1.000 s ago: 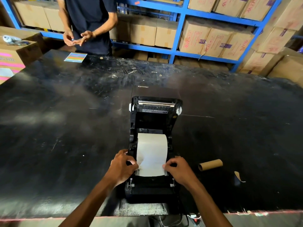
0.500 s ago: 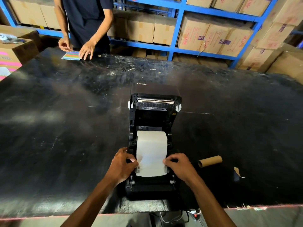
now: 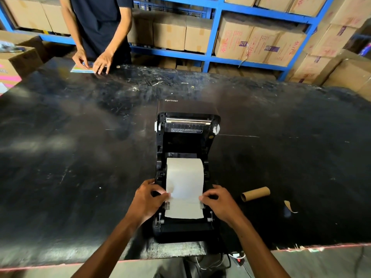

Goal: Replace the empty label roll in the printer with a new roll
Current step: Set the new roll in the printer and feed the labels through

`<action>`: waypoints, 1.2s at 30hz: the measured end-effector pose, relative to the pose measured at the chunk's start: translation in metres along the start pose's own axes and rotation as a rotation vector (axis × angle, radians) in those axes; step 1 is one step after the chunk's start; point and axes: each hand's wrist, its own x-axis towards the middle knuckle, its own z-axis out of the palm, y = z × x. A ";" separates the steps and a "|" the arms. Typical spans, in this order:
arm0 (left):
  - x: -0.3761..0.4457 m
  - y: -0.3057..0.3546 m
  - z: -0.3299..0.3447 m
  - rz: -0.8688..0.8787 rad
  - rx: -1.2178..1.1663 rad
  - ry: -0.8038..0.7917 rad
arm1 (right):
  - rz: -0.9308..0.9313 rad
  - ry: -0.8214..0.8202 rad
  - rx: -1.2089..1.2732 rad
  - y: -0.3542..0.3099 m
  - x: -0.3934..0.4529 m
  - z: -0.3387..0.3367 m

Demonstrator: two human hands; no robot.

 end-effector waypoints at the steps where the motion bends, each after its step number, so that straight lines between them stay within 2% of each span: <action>1: 0.001 0.000 0.000 -0.003 -0.004 0.003 | 0.005 -0.006 -0.007 0.001 0.000 0.001; 4: 0.001 -0.002 0.001 0.000 -0.007 0.003 | -0.042 0.052 0.003 0.003 -0.004 0.005; 7: 0.000 -0.003 0.004 0.002 0.025 0.020 | -0.109 0.233 0.001 0.000 -0.014 0.008; 9: -0.001 -0.004 0.006 0.008 0.017 0.025 | -0.217 0.288 -0.009 0.001 -0.021 0.007; 14: 0.000 -0.004 0.008 0.021 0.004 0.028 | -0.376 0.028 -0.208 0.015 -0.041 0.014; 19: -0.006 -0.006 0.007 0.044 0.016 0.062 | -0.373 0.122 -0.138 0.023 -0.043 0.022; 23: -0.027 -0.013 0.012 0.208 0.009 0.208 | -0.428 0.197 -0.169 0.022 -0.043 0.023; 26: -0.042 -0.017 0.014 0.440 0.117 0.110 | -0.495 0.205 -0.217 0.021 -0.047 0.027; 28: -0.048 -0.017 0.017 0.512 0.211 0.044 | -0.529 0.208 -0.227 0.021 -0.051 0.029; 36: -0.075 -0.011 0.023 0.476 0.267 0.065 | -0.628 0.218 -0.262 0.032 -0.067 0.028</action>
